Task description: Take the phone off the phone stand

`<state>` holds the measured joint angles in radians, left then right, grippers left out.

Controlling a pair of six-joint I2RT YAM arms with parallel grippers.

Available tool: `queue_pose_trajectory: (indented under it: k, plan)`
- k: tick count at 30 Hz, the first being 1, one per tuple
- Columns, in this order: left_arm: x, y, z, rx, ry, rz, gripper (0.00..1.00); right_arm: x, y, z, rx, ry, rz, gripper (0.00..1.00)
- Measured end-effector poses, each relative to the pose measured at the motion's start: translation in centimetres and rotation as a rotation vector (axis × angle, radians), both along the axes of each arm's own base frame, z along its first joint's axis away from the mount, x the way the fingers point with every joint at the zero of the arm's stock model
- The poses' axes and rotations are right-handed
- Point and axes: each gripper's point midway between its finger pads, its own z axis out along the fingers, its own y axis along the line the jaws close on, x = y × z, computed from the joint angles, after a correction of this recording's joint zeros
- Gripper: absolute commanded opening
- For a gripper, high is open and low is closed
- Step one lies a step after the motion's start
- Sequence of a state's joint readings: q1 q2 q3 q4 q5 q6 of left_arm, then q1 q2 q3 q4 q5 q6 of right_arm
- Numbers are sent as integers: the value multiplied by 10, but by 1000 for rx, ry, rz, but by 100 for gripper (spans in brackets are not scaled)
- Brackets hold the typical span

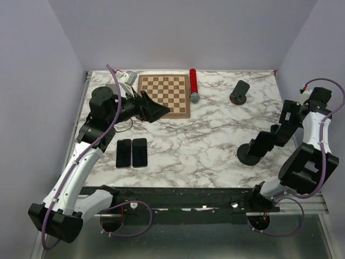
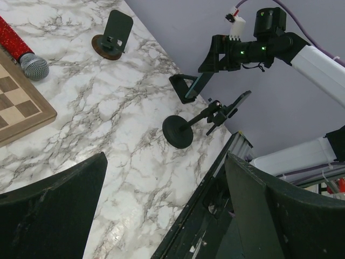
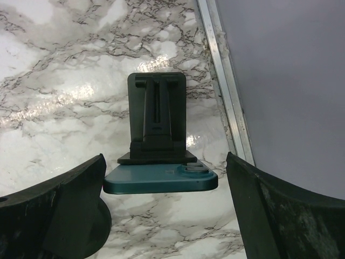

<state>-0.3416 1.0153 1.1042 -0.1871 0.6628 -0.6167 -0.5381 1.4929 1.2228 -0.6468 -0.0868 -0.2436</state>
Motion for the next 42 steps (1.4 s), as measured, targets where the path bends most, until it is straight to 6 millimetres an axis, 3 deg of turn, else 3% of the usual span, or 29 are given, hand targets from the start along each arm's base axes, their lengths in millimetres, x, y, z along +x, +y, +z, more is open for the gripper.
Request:
queue_pose_trajectory:
  k: [8, 27, 36, 42]
  plan:
    - [-1, 0, -3, 8, 7, -1, 98, -6, 3, -16, 6, 28, 13, 92]
    - [-1, 0, -3, 9, 10, -1, 99, 3, -1, -24, 8, 21, 18, 92]
    - [-1, 0, -3, 9, 11, -1, 99, 8, -3, -25, 11, 16, 21, 82]
    - [0, 0, -4, 9, 15, -1, 98, 10, -2, -24, 11, 9, 28, 64]
